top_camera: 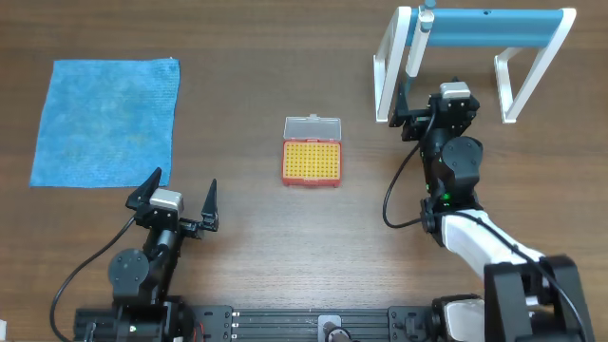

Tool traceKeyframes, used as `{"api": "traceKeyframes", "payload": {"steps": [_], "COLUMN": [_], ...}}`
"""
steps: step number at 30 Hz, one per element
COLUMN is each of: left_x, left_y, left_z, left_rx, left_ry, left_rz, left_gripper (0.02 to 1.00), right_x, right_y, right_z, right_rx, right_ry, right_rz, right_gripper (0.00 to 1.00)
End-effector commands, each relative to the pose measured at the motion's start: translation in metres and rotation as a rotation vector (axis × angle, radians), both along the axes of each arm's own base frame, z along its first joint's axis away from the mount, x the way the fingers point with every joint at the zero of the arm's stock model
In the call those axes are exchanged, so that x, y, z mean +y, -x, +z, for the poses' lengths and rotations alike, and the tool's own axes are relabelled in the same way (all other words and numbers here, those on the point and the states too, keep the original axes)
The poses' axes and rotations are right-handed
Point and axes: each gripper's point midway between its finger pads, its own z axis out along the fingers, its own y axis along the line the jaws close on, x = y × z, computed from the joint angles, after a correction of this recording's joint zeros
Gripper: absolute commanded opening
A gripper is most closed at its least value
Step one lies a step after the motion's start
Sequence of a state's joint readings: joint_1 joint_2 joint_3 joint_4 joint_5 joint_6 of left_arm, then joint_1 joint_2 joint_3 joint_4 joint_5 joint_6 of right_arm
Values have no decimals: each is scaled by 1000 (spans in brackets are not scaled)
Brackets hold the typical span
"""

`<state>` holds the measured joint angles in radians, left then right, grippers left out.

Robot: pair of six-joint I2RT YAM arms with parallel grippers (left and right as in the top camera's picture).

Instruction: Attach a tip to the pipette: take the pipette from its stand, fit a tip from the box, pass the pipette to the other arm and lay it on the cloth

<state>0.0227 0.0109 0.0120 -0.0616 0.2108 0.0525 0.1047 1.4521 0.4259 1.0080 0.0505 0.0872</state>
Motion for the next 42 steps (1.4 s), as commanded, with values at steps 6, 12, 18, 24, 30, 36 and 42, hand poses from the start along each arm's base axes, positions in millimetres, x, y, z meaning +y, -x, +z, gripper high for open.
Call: {"api": "traceKeyframes", "payload": {"steps": [6, 12, 18, 24, 30, 36, 42], "left_x": [-2, -2, -2, -2, -2, -2, -2], "left_y": [0, 0, 0, 0, 0, 0, 0], "left_z": [-1, -1, -1, -1, -1, -1, -1], "left_rx": [-4, -4, -4, -4, -4, -4, -4], "left_ry": [-5, -5, -5, -5, -5, -5, -5], "left_rz": [-11, -11, -11, -11, -11, -11, -11], "left_gripper": [996, 996, 996, 996, 998, 996, 996], "right_x": [-20, -18, -18, -18, -17, -17, -18], "right_y": [-24, -39, -52, -59, -64, -72, -74], "right_z": [9, 7, 9, 3, -5, -4, -6], "right_rx": [-23, -7, -11, 2, 19, 14, 20], "right_ry": [20, 40, 41, 47, 59, 62, 66], "right_rz": [-64, -58, -60, -60, -59, -60, -63], "right_gripper": [993, 989, 989, 989, 989, 989, 989]}}
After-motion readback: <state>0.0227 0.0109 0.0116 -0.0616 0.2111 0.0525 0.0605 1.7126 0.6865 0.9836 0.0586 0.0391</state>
